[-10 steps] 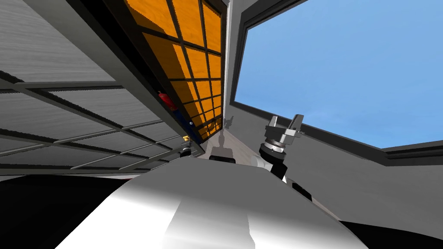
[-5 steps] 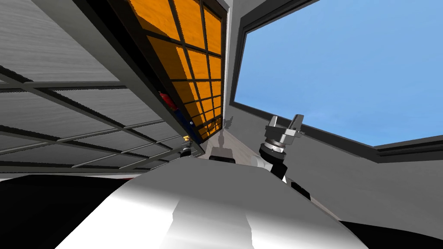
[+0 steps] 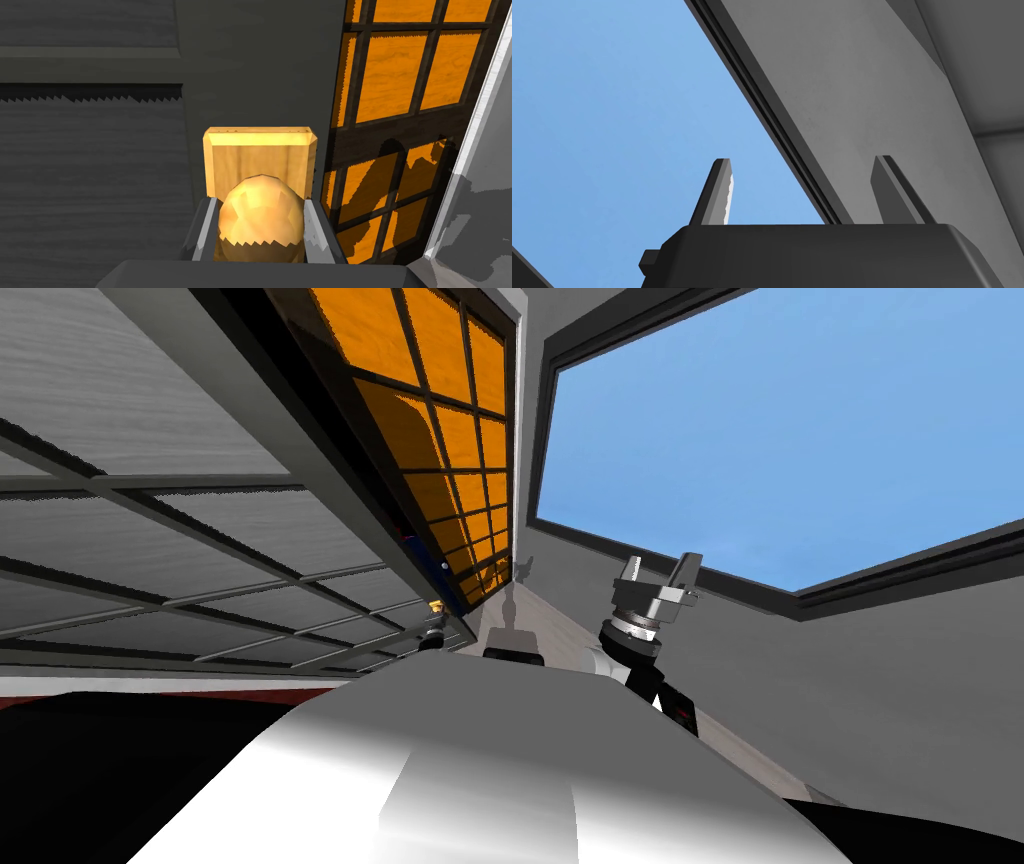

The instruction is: Pull the door open

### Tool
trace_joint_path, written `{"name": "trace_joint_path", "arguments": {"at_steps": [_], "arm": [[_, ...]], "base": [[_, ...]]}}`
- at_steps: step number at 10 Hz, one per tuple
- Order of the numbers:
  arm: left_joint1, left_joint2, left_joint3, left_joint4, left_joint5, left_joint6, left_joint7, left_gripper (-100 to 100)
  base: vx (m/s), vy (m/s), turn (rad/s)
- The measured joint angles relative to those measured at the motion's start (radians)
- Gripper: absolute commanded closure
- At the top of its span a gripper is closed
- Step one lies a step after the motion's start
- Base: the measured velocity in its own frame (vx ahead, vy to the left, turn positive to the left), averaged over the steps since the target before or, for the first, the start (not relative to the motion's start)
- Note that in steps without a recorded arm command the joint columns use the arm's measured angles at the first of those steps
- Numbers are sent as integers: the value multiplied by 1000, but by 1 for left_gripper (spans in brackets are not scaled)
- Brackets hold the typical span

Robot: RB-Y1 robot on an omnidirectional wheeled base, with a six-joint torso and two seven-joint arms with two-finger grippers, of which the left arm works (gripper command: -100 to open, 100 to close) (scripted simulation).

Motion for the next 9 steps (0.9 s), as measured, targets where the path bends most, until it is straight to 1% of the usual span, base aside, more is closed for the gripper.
{"name": "trace_joint_path", "arguments": {"at_steps": [3, 4, 5, 8, 9], "arm": [[9, 18, -40, -10, -20, 0, 31, 100], [14, 21, -51, -18, -25, 1, 37, 100], [18, 18, -55, -17, -27, 4, 38, 100], [27, 36, -87, -29, -43, -7, 63, 100], [28, 43, -102, -29, -50, -14, 74, 100]], "base": [[-239, -28, -53], [-104, -3, -16], [-157, -8, -62], [-225, 42, -96], [-222, 14, -98]]}}
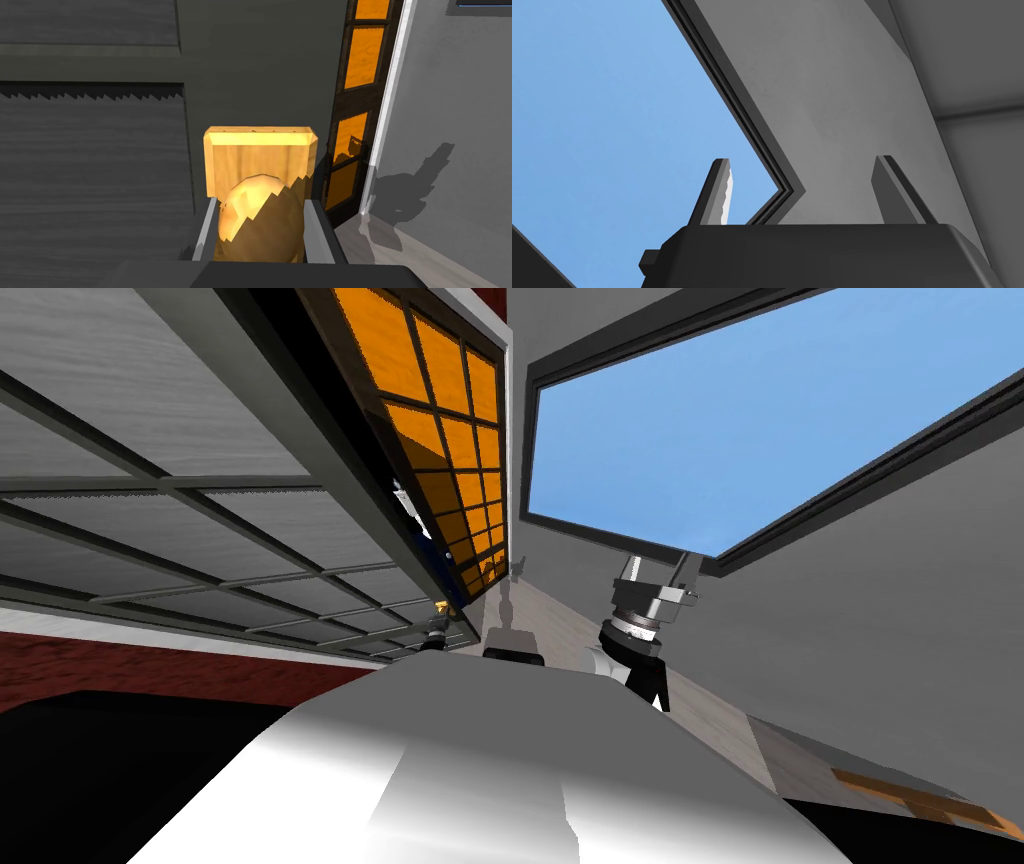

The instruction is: Pull the door open

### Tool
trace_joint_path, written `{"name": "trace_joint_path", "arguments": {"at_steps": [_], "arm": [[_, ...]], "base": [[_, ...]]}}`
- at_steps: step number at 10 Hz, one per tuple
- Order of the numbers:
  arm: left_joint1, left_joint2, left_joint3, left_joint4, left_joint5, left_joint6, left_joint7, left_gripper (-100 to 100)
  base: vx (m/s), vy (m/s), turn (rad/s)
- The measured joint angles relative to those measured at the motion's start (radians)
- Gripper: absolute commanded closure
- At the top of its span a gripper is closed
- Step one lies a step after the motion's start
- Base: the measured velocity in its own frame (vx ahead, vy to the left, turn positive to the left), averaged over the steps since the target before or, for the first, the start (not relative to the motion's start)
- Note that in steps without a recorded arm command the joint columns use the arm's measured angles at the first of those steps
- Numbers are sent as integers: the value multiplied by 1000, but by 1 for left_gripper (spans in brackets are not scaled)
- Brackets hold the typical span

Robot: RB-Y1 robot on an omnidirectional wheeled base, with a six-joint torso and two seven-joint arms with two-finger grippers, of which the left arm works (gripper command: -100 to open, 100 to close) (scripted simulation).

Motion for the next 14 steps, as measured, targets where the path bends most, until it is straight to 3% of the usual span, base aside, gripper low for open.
{"name": "trace_joint_path", "arguments": {"at_steps": [4, 7, 14], "arm": [[22, 31, -49, -20, -24, -15, 36, 100], [39, 44, -72, -28, -35, -20, 53, 100], [77, 105, -151, -28, -79, -95, 135, 100]], "base": [[-211, 0, -60], [-138, 18, -74], [-201, 24, -84]]}}
